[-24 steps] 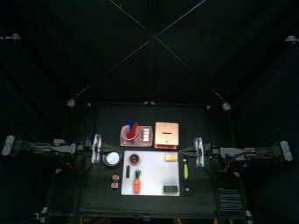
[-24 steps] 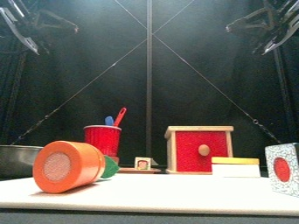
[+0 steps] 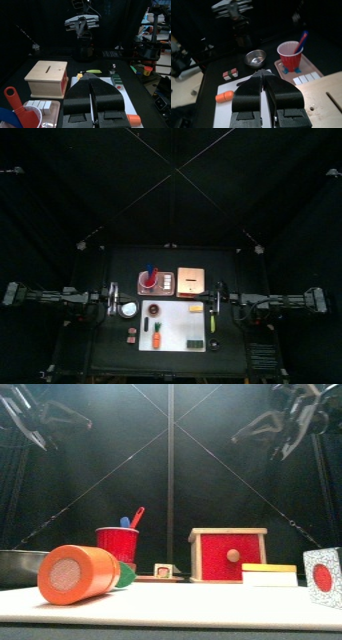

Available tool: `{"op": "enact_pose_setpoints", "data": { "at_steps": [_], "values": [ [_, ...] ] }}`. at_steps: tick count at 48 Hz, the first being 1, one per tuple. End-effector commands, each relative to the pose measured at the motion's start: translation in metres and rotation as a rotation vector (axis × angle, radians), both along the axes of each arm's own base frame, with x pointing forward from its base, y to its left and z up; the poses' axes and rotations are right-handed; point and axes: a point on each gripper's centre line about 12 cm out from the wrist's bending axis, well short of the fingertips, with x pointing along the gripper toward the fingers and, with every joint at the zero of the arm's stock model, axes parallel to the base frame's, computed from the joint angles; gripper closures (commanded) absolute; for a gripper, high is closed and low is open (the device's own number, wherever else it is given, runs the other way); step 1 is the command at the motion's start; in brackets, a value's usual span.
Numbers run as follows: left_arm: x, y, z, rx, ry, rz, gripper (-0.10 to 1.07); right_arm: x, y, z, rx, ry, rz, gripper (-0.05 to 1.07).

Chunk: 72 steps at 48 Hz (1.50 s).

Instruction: Cut the carrot

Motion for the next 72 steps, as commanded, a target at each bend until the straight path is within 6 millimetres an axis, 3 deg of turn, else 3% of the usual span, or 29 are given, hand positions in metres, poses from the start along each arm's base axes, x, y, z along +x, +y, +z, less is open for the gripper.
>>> {"op": "enact_pose_setpoints", "data": {
  "at_steps": [1,8,21,30,49,72],
  "values": [
    [0.002,0.008,0.007,-0.031,-0.011,0.042,0.96,0.027,-0.025,0.005,0.062,0.152,-0.021,1.0],
    [0.001,0.013,0.001,-0.045,0.021,0.068,0.96,0.056,-0.051,0.005,0.08,0.315,-0.016,1.0],
    [-0.001,0.014,-0.004,-0.047,0.032,0.073,0.96,0.118,-0.098,0.01,0.098,0.451,-0.02,0.99],
    [-0.003,0.012,-0.006,-0.05,0.032,0.067,0.96,0.15,-0.12,0.003,0.111,0.488,-0.014,0.86],
    [-0.006,0.012,-0.016,-0.047,0.054,0.066,0.96,0.18,-0.132,-0.005,0.2,0.505,0.066,0.19],
    [-0.008,0.012,-0.024,-0.063,0.074,0.07,0.96,0.205,-0.158,-0.009,0.25,0.564,0.079,0.17]
  ]
}}
